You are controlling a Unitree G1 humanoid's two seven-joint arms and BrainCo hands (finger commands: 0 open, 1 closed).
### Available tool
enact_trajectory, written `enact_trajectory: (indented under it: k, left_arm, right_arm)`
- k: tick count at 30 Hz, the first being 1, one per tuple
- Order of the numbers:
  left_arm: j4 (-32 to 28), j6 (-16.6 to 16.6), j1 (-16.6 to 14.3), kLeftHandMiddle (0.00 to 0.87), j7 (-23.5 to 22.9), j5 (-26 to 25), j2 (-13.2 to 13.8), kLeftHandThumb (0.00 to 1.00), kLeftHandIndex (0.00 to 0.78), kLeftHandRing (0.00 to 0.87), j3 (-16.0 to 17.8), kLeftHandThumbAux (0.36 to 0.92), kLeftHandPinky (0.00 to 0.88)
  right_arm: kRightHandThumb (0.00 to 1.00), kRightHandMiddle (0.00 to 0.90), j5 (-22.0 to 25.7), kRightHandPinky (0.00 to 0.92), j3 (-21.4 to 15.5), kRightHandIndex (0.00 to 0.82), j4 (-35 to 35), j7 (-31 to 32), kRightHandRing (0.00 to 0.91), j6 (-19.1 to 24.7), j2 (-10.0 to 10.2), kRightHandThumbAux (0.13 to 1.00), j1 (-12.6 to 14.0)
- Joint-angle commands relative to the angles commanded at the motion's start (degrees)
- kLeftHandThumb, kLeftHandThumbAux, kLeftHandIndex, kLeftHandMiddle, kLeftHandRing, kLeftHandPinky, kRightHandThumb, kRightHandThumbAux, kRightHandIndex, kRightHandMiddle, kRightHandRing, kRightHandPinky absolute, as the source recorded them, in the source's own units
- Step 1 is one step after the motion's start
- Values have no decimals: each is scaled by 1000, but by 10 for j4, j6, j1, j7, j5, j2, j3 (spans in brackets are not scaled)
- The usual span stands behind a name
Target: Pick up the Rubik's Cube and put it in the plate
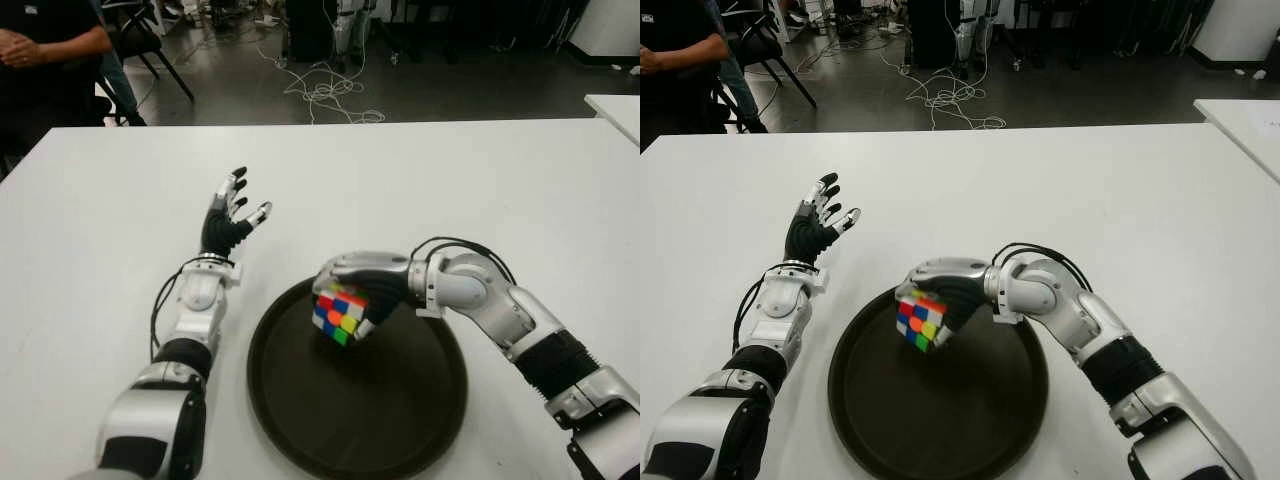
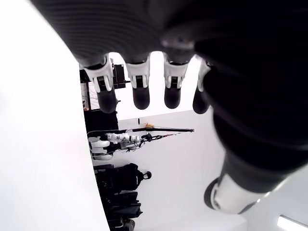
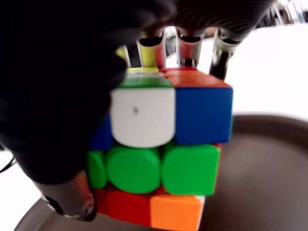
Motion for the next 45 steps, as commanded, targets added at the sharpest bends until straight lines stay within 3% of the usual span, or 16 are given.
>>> enact_trajectory:
  k: [12,19,27,38,42,45]
  left_arm:
    - [-4,-3,1,51,5,1,-2,0,27,8,-2,786,0]
    - [-6,-4,1,42,5,0,-2,0,22,0,-2,785,0]
    - [-5,-10,1,50,4,-1,-2,0,25,6,-1,777,0]
    - [-3,-1,-2,53,-6,-11,-1,0,24,13,3,807,0]
    - [-3,1,-2,52,-10,-13,0,0,24,12,5,807,0]
    - [-3,1,-2,52,-7,-8,2,0,24,12,3,812,0]
  right_arm:
    - [0,0,-19,0,5,0,-8,27,0,31,0,653,-6]
    - [0,0,-21,0,5,0,-10,26,0,31,-2,638,-5]
    - [0,0,-29,0,0,0,1,1,0,15,-2,610,-3]
    - [0,0,-18,0,-21,0,18,-37,0,-28,-9,592,-2]
    - [0,0,10,0,-43,0,6,-25,0,-39,-27,590,0]
    - [0,0,61,0,-76,0,-21,3,0,-42,-57,581,-4]
